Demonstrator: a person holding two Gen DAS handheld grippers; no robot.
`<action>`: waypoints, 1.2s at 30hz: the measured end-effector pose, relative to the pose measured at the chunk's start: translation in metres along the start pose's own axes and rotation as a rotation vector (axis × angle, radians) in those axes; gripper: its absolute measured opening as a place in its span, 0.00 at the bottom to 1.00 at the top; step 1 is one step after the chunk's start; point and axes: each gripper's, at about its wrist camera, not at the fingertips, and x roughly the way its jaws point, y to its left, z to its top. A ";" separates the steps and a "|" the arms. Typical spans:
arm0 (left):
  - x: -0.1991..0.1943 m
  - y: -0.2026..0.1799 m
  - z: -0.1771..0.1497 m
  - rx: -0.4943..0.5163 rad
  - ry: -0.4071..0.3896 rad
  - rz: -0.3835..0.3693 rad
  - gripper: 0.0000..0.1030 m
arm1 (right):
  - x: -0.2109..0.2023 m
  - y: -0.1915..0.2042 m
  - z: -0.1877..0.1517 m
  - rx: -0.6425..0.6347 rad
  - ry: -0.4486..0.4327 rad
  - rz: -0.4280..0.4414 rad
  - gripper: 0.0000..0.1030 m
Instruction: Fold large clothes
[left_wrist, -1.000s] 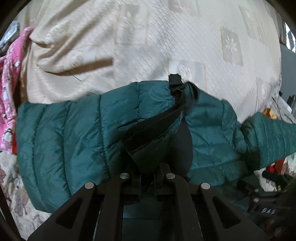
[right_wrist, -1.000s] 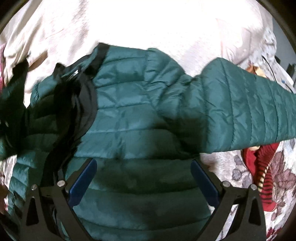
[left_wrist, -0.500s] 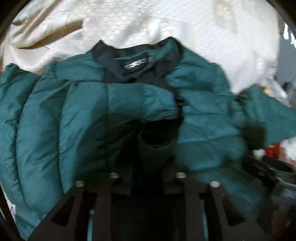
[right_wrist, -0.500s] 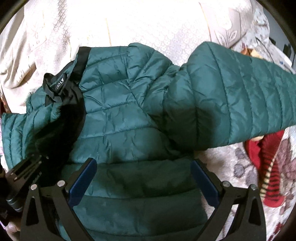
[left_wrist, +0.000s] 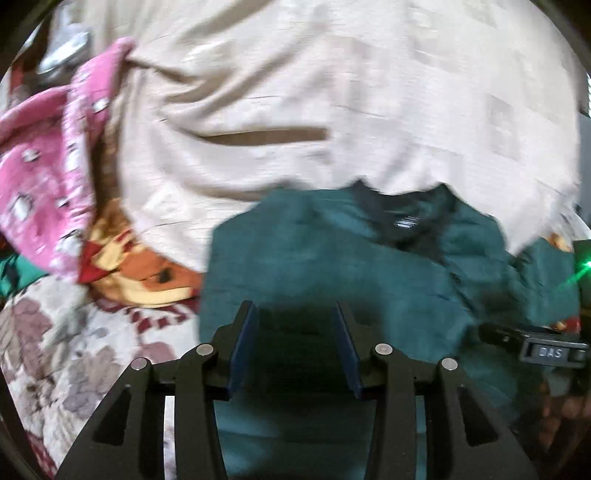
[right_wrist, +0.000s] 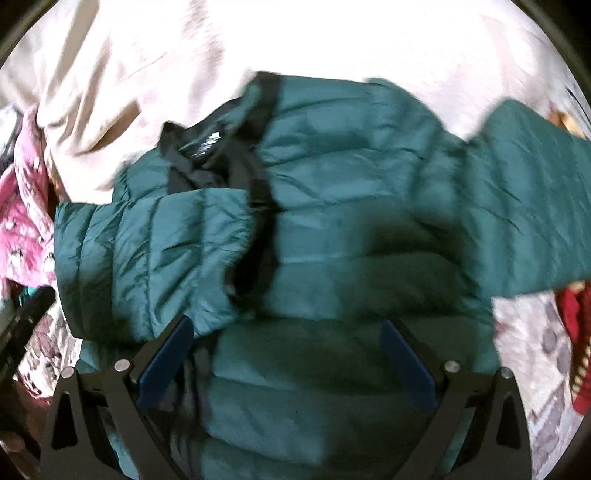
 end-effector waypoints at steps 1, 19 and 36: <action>0.002 0.006 -0.001 -0.014 0.004 0.010 0.23 | 0.005 0.008 0.004 -0.009 0.002 -0.008 1.00; 0.038 0.030 -0.008 -0.084 0.041 -0.013 0.23 | 0.054 0.058 0.018 -0.121 -0.026 -0.013 0.23; 0.056 0.031 -0.013 -0.119 0.079 0.006 0.24 | 0.027 -0.016 0.041 -0.118 -0.163 -0.345 0.16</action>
